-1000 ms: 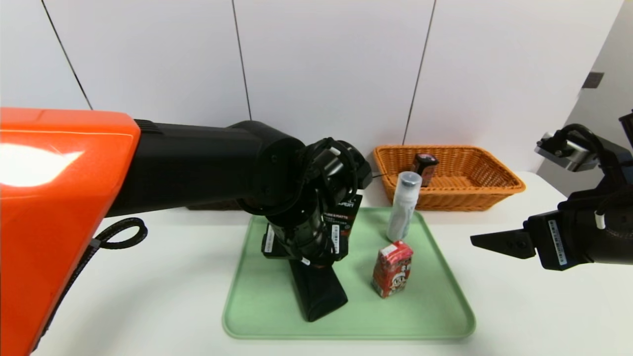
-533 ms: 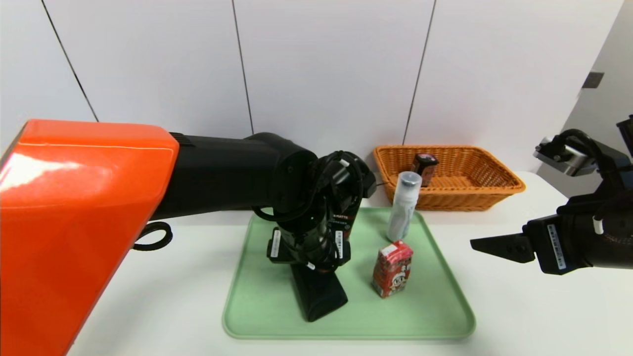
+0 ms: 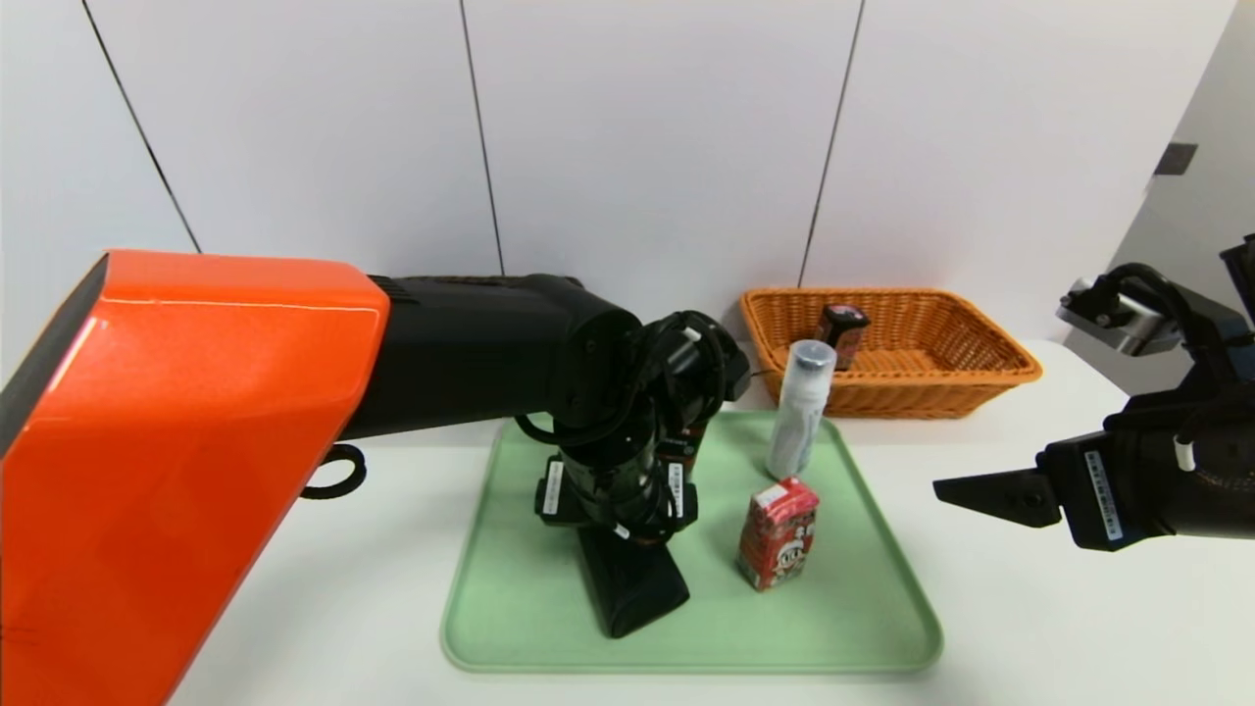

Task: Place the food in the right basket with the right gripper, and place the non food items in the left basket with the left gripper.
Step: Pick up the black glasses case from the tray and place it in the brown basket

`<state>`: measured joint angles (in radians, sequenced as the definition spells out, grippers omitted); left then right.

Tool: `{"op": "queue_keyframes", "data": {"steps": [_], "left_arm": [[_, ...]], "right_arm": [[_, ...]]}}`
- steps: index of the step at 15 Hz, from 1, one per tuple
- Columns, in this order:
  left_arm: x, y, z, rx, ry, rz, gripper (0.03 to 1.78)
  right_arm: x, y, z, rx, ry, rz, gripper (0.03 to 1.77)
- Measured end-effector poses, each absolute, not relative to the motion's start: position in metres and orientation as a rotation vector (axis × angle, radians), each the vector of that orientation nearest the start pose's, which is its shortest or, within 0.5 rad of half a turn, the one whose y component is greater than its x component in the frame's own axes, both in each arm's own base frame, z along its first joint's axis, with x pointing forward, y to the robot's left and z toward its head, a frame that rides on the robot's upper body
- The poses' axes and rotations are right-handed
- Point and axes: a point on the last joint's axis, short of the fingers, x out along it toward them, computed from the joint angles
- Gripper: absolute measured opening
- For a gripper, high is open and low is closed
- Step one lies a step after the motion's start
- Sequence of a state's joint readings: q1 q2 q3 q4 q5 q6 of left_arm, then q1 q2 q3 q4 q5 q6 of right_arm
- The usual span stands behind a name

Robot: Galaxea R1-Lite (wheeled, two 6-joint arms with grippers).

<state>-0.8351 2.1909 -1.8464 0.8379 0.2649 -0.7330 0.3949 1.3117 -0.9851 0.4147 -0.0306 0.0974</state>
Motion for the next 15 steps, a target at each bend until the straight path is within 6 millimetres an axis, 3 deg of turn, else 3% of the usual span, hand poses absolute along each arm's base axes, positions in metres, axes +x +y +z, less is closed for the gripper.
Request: {"op": "queue_keyframes", "data": {"steps": [13,15], "left_arm": [[0.277,-0.2983,0.1515,-0.003,1.124,-0.087,1.69],[0.2767,-0.2983,0.1509,0.001,1.128,-0.085,1.34]], "right_arm": [[0.1726,0.071,0.2346,-0.065,0.748,0.309,1.69],[0.1718,0.0707,0.2351,-0.053,0.747,0.306,1.69]]}}
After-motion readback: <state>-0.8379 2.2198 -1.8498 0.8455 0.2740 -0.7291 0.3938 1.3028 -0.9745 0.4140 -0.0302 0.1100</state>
